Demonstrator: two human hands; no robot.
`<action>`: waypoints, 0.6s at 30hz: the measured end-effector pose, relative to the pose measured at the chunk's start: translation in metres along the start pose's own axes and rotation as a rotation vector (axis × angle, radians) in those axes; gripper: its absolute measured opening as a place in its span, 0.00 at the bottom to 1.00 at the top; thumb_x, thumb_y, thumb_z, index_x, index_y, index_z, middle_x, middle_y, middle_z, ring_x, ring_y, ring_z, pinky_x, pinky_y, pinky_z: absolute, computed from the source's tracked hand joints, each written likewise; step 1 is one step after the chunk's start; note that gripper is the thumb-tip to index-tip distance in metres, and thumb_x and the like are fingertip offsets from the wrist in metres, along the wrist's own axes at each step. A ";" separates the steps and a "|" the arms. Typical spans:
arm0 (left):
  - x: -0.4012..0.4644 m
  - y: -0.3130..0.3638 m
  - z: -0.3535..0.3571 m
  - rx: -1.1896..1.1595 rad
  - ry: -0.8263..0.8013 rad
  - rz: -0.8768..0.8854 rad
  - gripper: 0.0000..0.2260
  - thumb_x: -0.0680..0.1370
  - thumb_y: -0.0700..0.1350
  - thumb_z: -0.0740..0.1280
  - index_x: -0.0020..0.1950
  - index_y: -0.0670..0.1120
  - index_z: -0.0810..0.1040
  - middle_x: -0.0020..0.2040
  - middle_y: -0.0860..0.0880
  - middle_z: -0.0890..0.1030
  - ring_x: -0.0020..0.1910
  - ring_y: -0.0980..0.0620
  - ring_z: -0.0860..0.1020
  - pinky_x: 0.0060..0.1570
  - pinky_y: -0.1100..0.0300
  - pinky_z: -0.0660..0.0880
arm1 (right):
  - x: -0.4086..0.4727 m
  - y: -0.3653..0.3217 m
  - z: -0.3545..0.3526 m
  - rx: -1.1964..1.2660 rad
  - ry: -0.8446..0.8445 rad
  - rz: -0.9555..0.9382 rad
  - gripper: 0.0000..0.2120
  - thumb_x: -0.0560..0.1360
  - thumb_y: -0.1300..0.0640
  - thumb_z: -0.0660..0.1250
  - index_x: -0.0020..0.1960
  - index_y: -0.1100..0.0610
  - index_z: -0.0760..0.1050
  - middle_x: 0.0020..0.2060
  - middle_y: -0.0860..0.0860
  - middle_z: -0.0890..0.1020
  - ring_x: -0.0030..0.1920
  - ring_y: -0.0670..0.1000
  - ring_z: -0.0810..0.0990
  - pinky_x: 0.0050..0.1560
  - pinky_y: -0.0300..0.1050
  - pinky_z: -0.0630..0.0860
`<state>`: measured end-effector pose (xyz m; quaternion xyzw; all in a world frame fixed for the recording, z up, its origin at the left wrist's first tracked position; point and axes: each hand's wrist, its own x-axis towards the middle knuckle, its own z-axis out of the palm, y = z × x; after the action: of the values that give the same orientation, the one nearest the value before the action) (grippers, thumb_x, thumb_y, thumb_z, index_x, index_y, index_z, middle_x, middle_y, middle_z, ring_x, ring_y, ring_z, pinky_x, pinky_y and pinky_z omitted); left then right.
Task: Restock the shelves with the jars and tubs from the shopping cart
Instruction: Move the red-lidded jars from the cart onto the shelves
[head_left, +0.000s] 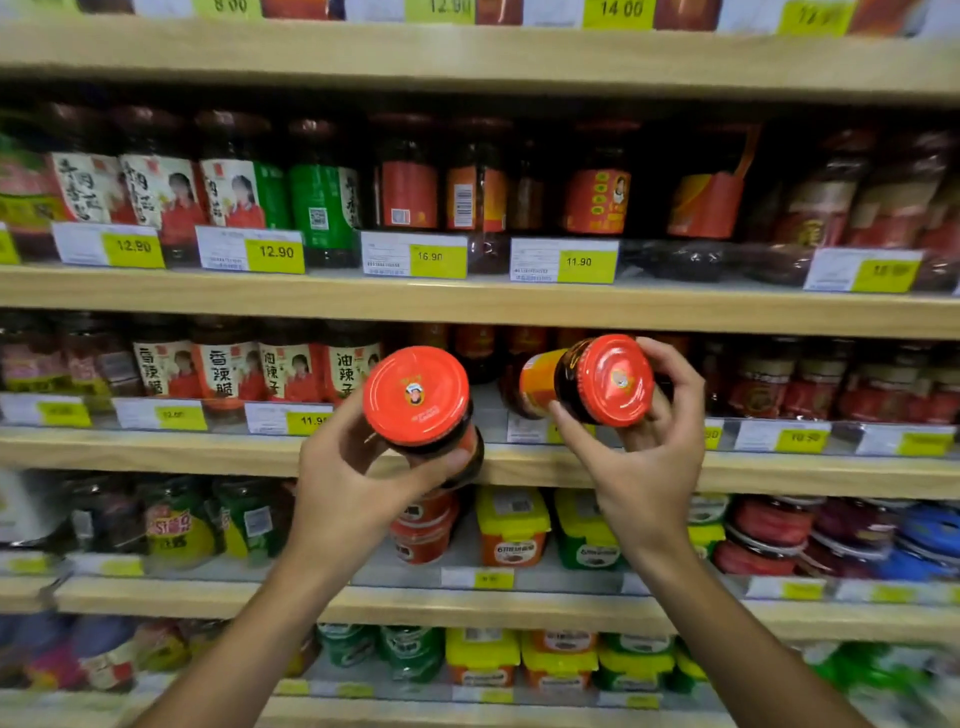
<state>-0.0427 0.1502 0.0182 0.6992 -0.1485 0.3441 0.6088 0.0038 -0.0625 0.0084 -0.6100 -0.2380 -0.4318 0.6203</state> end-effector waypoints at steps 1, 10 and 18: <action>0.001 -0.003 -0.002 -0.001 -0.004 0.007 0.26 0.59 0.42 0.79 0.54 0.55 0.78 0.46 0.69 0.83 0.49 0.70 0.81 0.47 0.76 0.74 | 0.000 0.002 0.004 -0.011 0.014 -0.002 0.37 0.67 0.66 0.81 0.70 0.61 0.67 0.59 0.31 0.78 0.61 0.47 0.81 0.59 0.40 0.79; 0.003 -0.014 -0.016 -0.010 -0.007 0.076 0.28 0.59 0.41 0.78 0.56 0.57 0.76 0.48 0.72 0.82 0.51 0.72 0.79 0.49 0.76 0.73 | 0.006 0.024 0.026 -0.057 0.021 0.017 0.37 0.66 0.66 0.82 0.70 0.56 0.67 0.59 0.38 0.80 0.62 0.48 0.82 0.59 0.41 0.79; 0.010 -0.023 -0.018 -0.032 0.018 0.109 0.28 0.59 0.41 0.78 0.56 0.56 0.76 0.49 0.71 0.82 0.51 0.70 0.80 0.50 0.76 0.73 | 0.026 0.043 0.032 -0.246 -0.131 0.124 0.35 0.65 0.56 0.84 0.67 0.49 0.70 0.57 0.38 0.81 0.59 0.38 0.81 0.61 0.39 0.78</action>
<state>-0.0264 0.1744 0.0080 0.6770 -0.1866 0.3807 0.6016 0.0600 -0.0434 0.0106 -0.7217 -0.1849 -0.3779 0.5497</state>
